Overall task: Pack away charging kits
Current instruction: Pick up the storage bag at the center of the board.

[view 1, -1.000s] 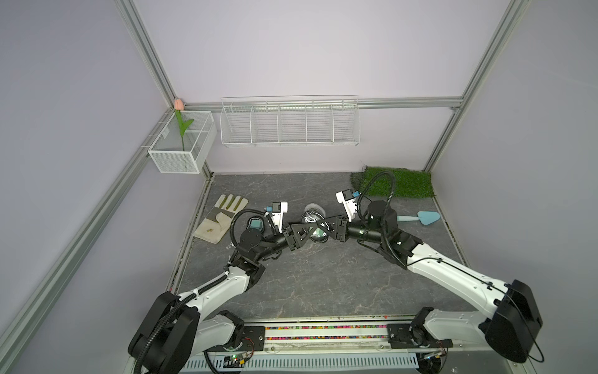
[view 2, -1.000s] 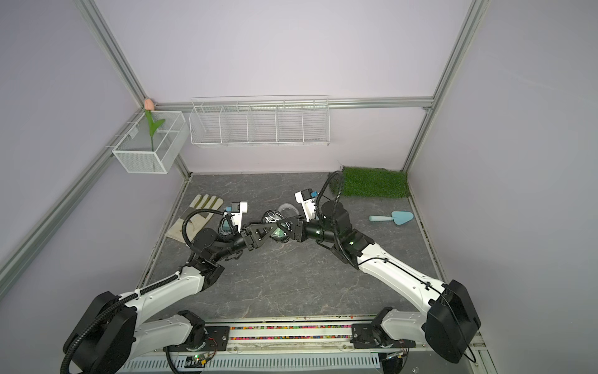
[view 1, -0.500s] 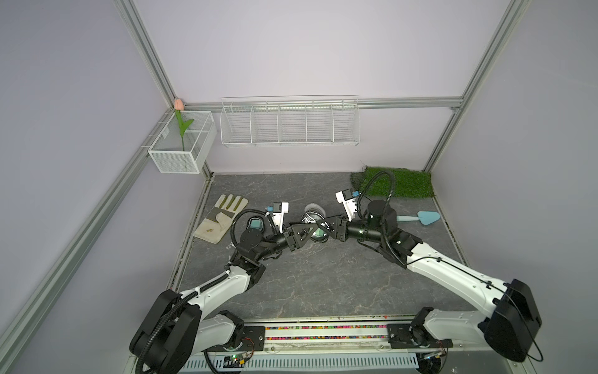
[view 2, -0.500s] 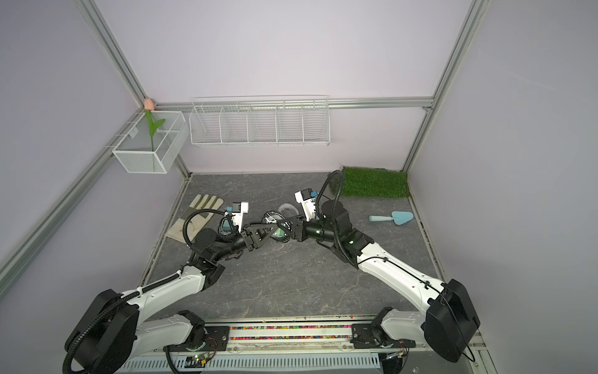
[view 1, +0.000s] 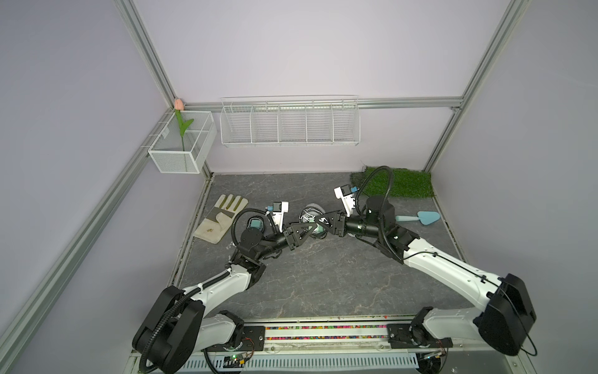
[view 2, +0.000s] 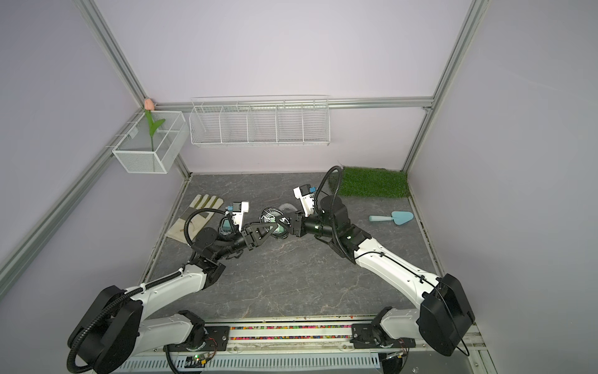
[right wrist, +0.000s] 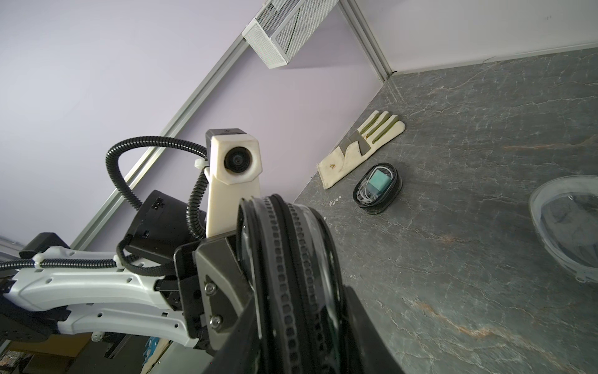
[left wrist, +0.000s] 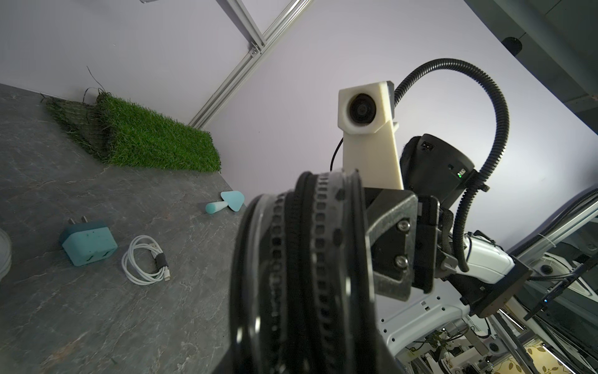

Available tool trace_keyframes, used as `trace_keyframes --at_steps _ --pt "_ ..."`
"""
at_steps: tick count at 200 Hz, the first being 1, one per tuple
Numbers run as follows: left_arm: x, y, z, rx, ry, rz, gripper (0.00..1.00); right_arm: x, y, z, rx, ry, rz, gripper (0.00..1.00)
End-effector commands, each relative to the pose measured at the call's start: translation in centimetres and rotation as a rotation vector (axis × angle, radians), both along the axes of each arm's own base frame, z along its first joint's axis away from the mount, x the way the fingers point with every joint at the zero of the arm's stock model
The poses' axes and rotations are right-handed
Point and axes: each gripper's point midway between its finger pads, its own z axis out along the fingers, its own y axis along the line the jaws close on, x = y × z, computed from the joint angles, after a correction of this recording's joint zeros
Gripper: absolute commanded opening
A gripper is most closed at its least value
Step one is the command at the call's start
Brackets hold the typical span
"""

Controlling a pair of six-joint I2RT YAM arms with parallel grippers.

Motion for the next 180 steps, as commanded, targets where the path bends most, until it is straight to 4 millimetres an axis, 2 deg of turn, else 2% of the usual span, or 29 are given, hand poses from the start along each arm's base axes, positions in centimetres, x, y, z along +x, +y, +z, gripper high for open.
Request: trace_keyframes --at_steps 1,22,46,74,99,114,135,137,141,180 --pt "-0.5 -0.5 0.5 0.009 -0.041 -0.024 0.23 -0.2 0.4 1.3 0.020 -0.036 0.013 0.36" --pt "-0.4 -0.4 0.4 0.008 -0.041 -0.013 0.22 -0.2 -0.1 1.2 0.004 -0.041 -0.009 0.51" --pt "-0.3 -0.3 0.3 0.014 -0.035 -0.002 0.22 -0.3 -1.0 1.5 -0.013 -0.064 -0.039 0.53" --pt "-0.3 -0.1 0.6 0.008 -0.041 0.007 0.22 -0.6 -2.0 2.1 -0.024 -0.093 -0.071 0.61" --pt "-0.8 -0.1 1.3 -0.008 -0.065 -0.006 0.23 -0.6 -2.0 1.6 -0.024 -0.081 -0.072 0.73" --pt "-1.1 0.1 1.8 -0.026 -0.085 -0.012 0.23 -0.5 -2.2 1.3 -0.008 -0.072 -0.086 0.77" --pt "-1.3 0.6 2.8 -0.058 -0.121 0.010 0.23 -0.9 -2.0 2.3 0.071 -0.067 -0.064 0.78" --pt "-1.3 0.6 3.0 -0.062 -0.127 0.013 0.23 -1.0 -2.0 1.3 0.062 -0.050 -0.061 0.78" --pt "-1.3 0.7 3.4 -0.069 -0.133 0.017 0.22 -1.1 -2.0 1.1 0.067 -0.041 -0.060 0.78" --pt "-1.7 1.3 7.1 -0.113 -0.214 0.041 0.22 -1.0 -2.4 1.0 0.116 -0.023 -0.088 0.83"
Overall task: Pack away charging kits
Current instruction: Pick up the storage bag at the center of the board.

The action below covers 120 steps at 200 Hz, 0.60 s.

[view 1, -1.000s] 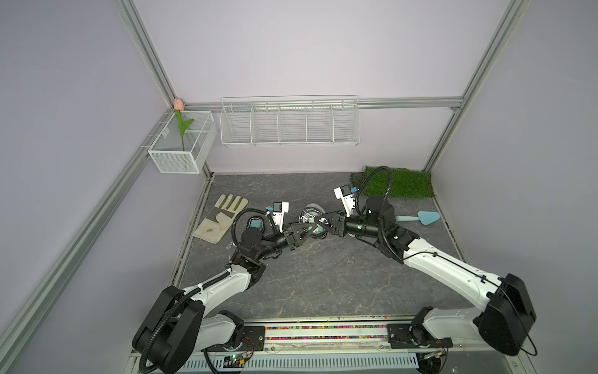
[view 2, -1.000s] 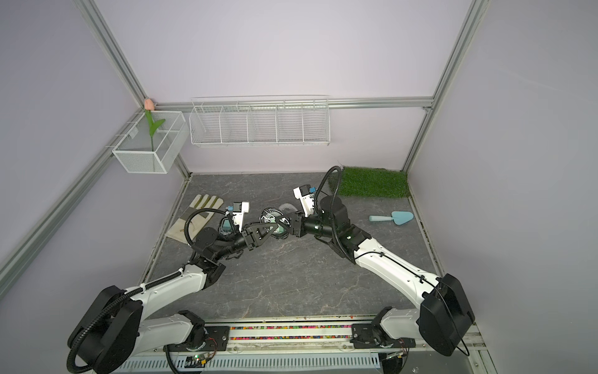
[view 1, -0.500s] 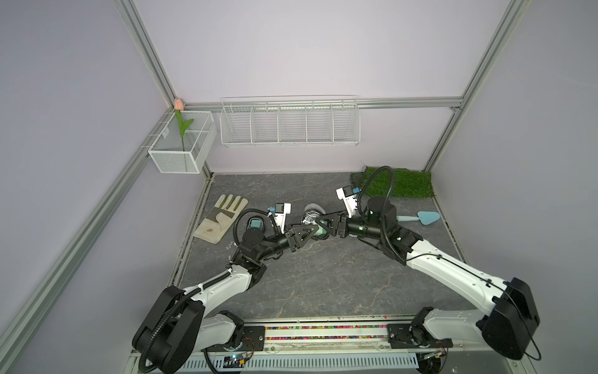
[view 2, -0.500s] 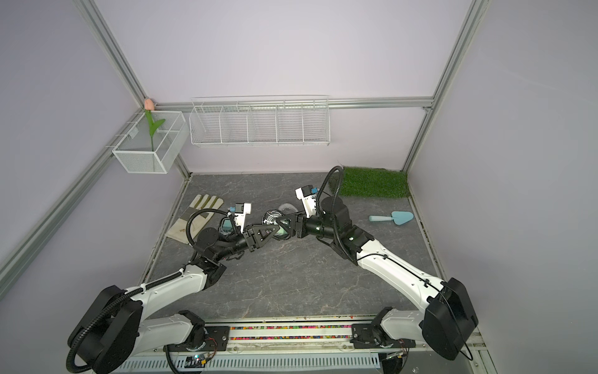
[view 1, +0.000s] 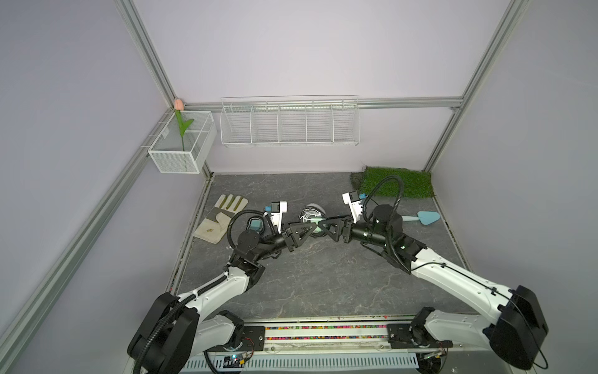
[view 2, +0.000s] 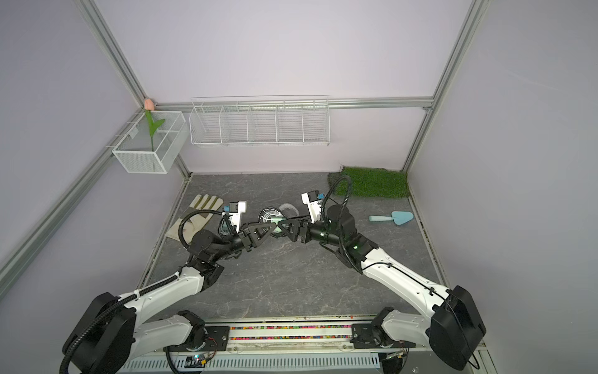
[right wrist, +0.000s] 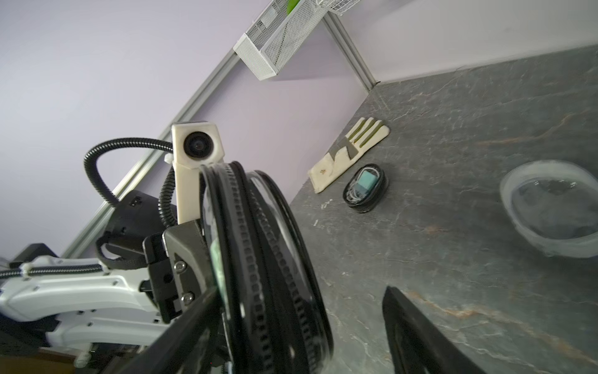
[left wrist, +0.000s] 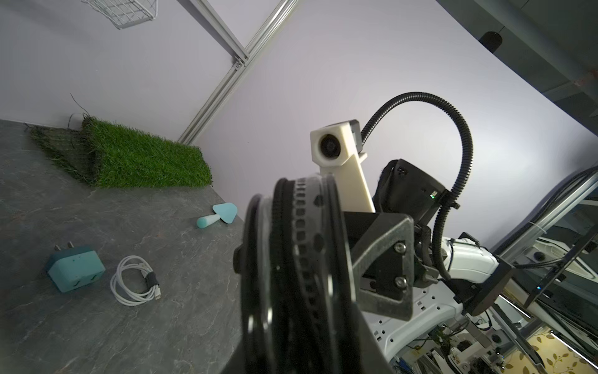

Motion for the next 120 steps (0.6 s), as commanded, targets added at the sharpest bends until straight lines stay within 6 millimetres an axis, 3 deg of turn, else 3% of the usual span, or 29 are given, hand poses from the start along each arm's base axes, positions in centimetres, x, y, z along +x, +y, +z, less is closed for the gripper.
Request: trace_keyframes --at_steps 1,17,59,120 --pt "-0.7 0.8 4.9 -0.080 -0.133 0.025 0.22 -0.2 -0.4 1.7 0.085 -0.022 -0.010 0.83" --pt "-0.9 0.9 5.4 -0.087 -0.143 0.026 0.22 -0.6 0.0 2.9 0.146 -0.036 0.022 0.80" --pt "-1.0 0.9 5.5 -0.104 -0.150 0.017 0.22 -1.7 0.8 6.0 0.300 -0.066 0.124 0.59" --pt "-0.7 0.7 5.4 -0.109 -0.143 0.014 0.24 -1.6 1.7 6.5 0.351 -0.035 0.170 0.23"
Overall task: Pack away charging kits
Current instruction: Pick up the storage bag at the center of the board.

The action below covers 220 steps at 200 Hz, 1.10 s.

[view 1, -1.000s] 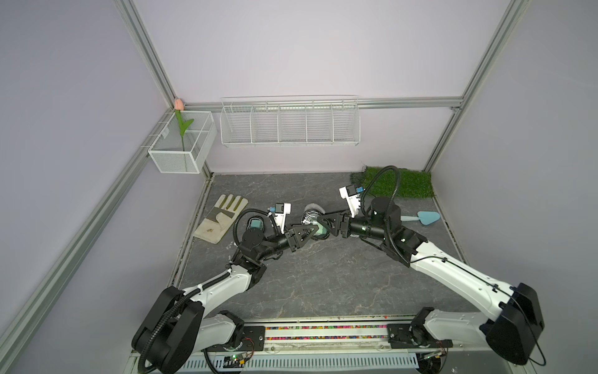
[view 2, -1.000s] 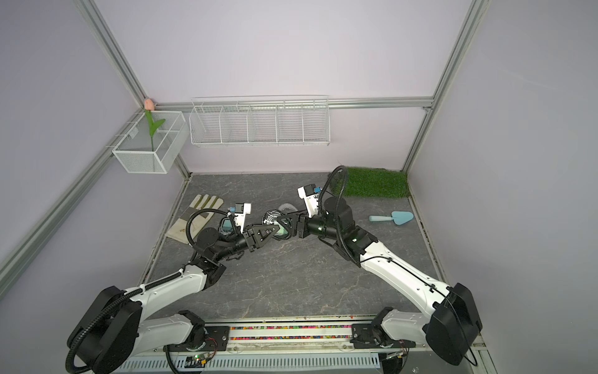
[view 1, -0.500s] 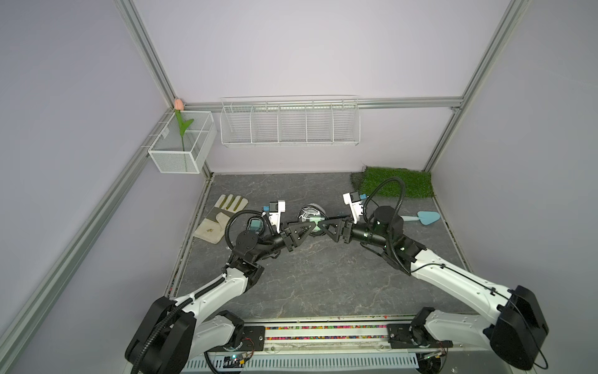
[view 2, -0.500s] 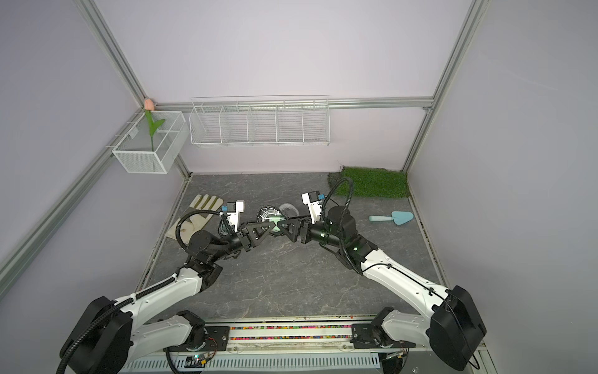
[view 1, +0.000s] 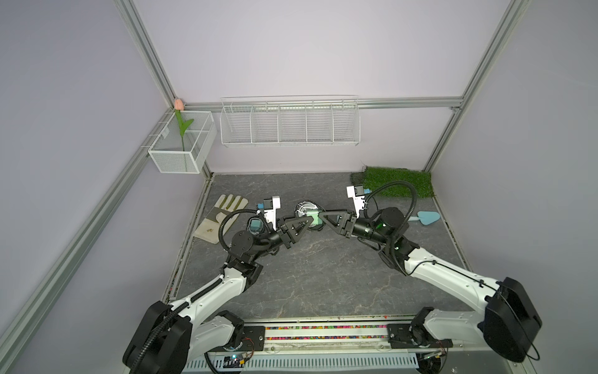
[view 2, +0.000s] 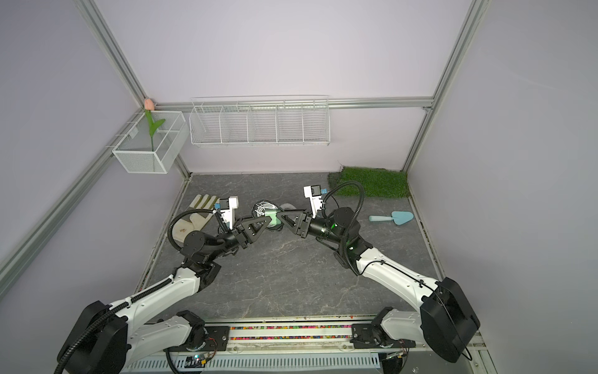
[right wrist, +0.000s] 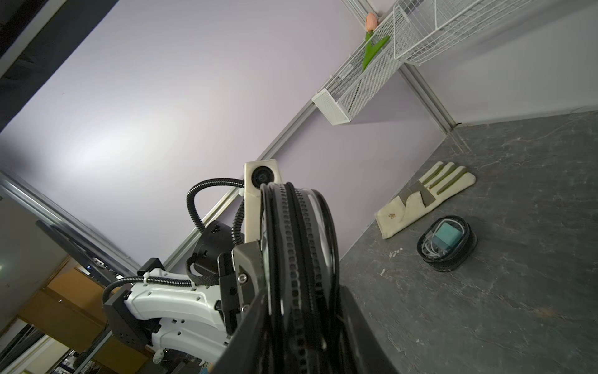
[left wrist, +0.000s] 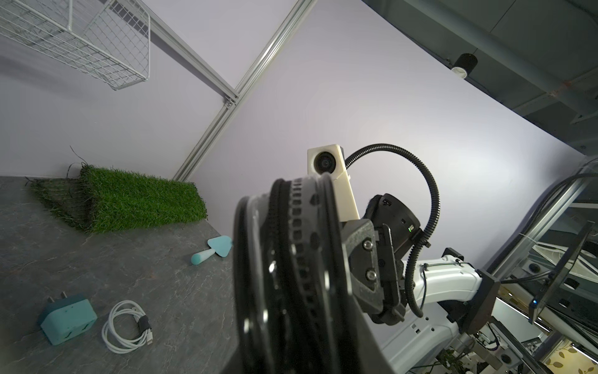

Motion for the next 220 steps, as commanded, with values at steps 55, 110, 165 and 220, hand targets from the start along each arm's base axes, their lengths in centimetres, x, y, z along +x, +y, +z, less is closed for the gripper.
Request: trace_keyframes --at_steps 55,110,165,220 --pt "-0.4 -0.3 1.3 -0.019 -0.053 -0.023 0.78 -0.6 0.0 0.3 -0.038 0.001 0.010 0.14" --pt "-0.1 -0.6 1.1 0.001 -0.041 -0.022 0.65 -0.7 -0.5 -0.2 -0.145 -0.030 -0.037 0.12" --pt "0.3 -1.0 0.7 0.010 -0.025 -0.036 0.31 -0.9 -0.1 0.1 -0.169 -0.041 -0.019 0.25" --pt "1.9 0.3 0.1 0.012 0.054 0.096 0.25 -0.3 -4.9 -1.5 -0.353 -0.127 -0.289 0.42"
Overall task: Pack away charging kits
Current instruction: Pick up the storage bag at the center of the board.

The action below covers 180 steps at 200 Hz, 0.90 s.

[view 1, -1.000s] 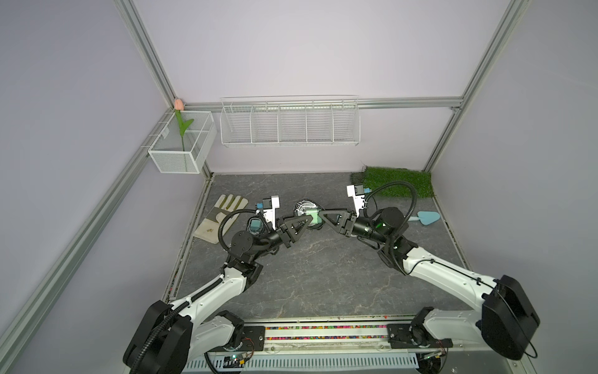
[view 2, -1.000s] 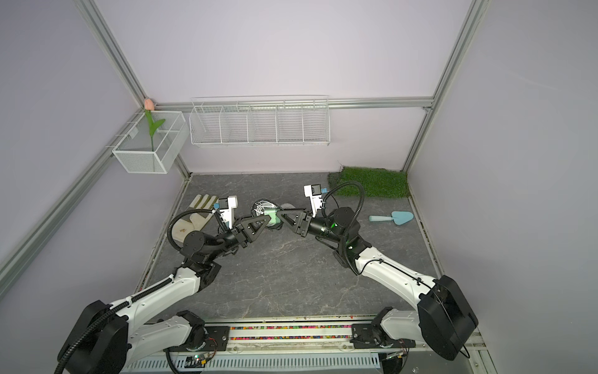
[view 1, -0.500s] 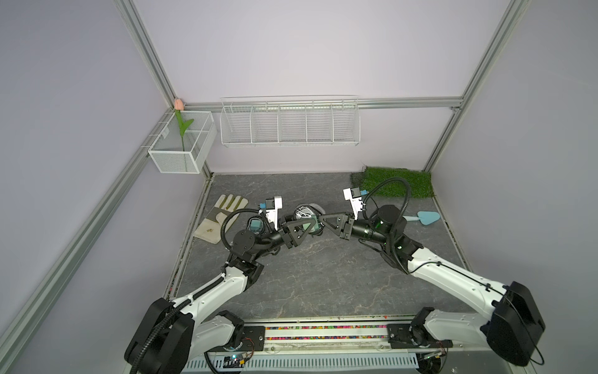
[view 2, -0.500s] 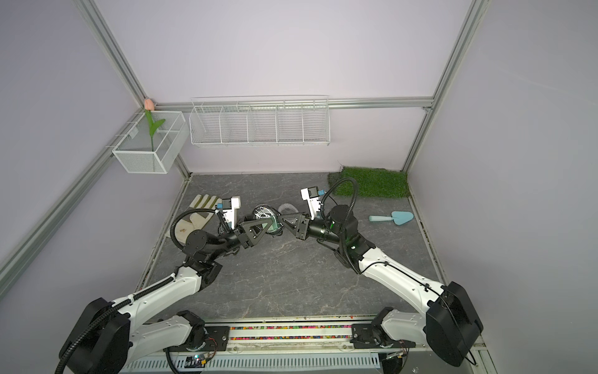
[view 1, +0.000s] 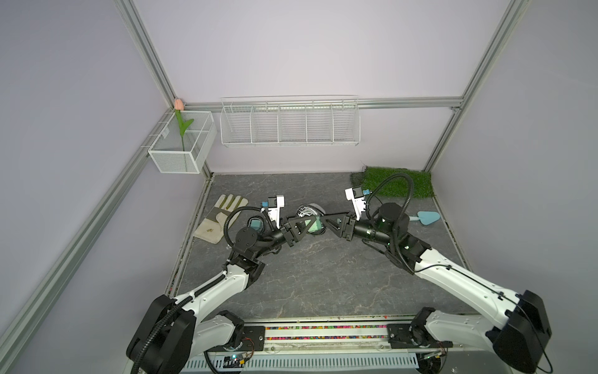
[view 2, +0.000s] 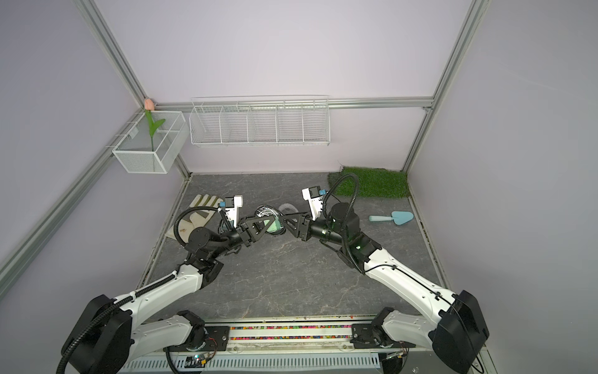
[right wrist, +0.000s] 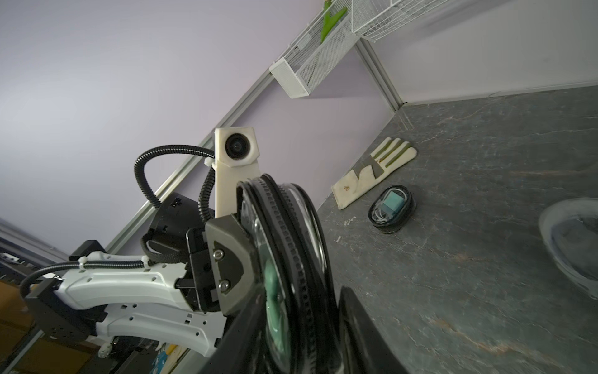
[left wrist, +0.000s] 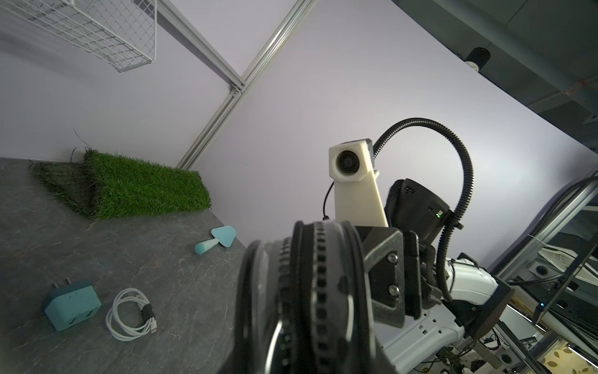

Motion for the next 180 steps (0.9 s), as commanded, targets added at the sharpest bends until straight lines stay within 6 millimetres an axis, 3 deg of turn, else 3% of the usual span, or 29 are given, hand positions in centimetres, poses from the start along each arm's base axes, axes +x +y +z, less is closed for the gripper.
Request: trace_keyframes --at_steps 1,11,29,84,114,140,145,180 --pt "0.9 1.1 1.4 -0.029 -0.001 0.095 0.25 0.1 -3.1 0.1 -0.102 -0.115 -0.162 0.42" --pt "1.1 1.7 1.7 -0.038 0.015 0.132 0.25 -0.1 -4.0 -0.4 -0.136 -0.151 -0.216 0.43" --pt "1.3 2.5 2.5 -0.050 0.029 0.183 0.25 -1.3 -3.5 -1.1 -0.172 -0.196 -0.208 0.43" --pt "1.2 3.3 4.3 -0.124 0.066 0.206 0.22 -5.5 2.2 -0.9 -0.183 -0.351 -0.055 0.42" --pt "1.1 4.0 4.9 -0.151 0.075 0.228 0.22 -5.3 4.6 -1.5 -0.222 -0.360 -0.033 0.41" --pt "0.7 4.6 5.4 -0.153 0.079 0.241 0.23 -4.3 5.3 -2.4 -0.248 -0.358 -0.063 0.41" --pt "0.6 4.6 5.3 -0.151 0.082 0.244 0.23 -4.0 5.5 -1.0 -0.227 -0.372 -0.077 0.41" --pt "0.4 4.9 5.1 -0.141 0.093 0.252 0.23 -4.0 6.5 0.2 -0.191 -0.394 -0.054 0.41"
